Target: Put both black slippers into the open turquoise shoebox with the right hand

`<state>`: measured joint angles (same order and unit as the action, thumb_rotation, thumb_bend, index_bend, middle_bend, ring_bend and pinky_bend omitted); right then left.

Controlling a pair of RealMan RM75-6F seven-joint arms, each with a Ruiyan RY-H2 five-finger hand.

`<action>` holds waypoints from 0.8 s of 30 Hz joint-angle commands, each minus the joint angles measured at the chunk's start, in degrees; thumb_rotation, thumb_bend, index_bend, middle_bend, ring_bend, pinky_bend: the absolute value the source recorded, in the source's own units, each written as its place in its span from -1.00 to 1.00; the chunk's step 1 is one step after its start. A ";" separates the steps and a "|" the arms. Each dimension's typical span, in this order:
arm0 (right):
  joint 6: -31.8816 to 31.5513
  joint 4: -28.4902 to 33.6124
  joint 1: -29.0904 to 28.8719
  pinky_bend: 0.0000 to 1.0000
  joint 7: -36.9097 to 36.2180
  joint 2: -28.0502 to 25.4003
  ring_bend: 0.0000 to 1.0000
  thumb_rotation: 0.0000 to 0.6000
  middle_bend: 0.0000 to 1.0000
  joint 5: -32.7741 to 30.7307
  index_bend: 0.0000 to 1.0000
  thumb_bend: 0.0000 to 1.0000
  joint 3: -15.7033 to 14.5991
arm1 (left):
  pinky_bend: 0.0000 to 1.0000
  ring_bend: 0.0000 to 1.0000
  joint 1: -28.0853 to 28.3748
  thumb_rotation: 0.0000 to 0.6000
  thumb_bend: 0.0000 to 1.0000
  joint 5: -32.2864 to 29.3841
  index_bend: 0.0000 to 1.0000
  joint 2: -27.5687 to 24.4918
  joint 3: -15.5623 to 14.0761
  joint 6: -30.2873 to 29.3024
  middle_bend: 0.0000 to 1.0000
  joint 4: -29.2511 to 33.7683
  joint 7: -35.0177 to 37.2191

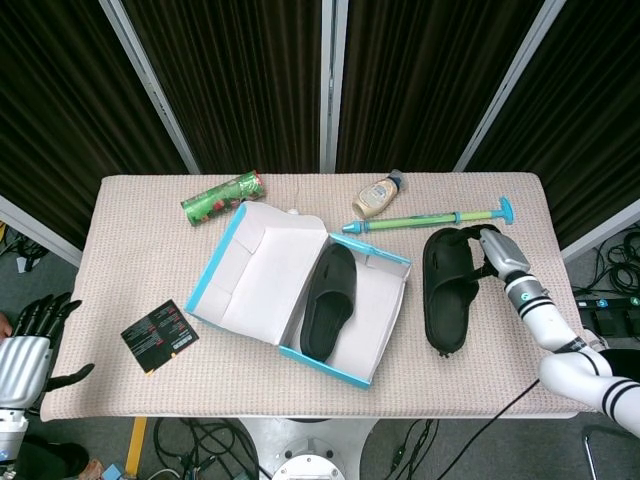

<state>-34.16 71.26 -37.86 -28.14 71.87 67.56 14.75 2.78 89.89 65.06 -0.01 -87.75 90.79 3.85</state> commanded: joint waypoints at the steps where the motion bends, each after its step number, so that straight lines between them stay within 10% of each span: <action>1: -3.00 6.09 4.49 -1.00 -14.45 -4.73 -0.73 1.00 -0.09 6.43 -0.26 -0.92 1.46 | -0.82 -0.96 0.09 1.00 -0.89 0.18 -0.71 -0.07 0.03 -0.04 -0.87 0.30 -0.35; 12: -8.40 13.85 3.77 -1.00 -32.38 -2.89 -0.71 1.00 -0.09 11.20 -0.26 -0.90 3.80 | -0.82 -0.95 0.03 1.00 -0.89 0.67 -0.72 -0.74 -0.01 -0.52 -0.87 1.96 -1.49; 24: -17.82 17.79 2.96 -1.00 -15.00 12.59 -0.71 1.00 -0.14 -3.70 -0.25 -0.87 4.33 | -0.82 -0.95 -0.01 1.00 -0.89 0.41 -0.72 -0.47 -0.25 -0.02 -0.87 2.01 -1.67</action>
<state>-48.78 88.94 -34.82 -47.41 80.05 67.77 19.11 2.74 90.31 64.55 -0.25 -87.81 92.84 2.16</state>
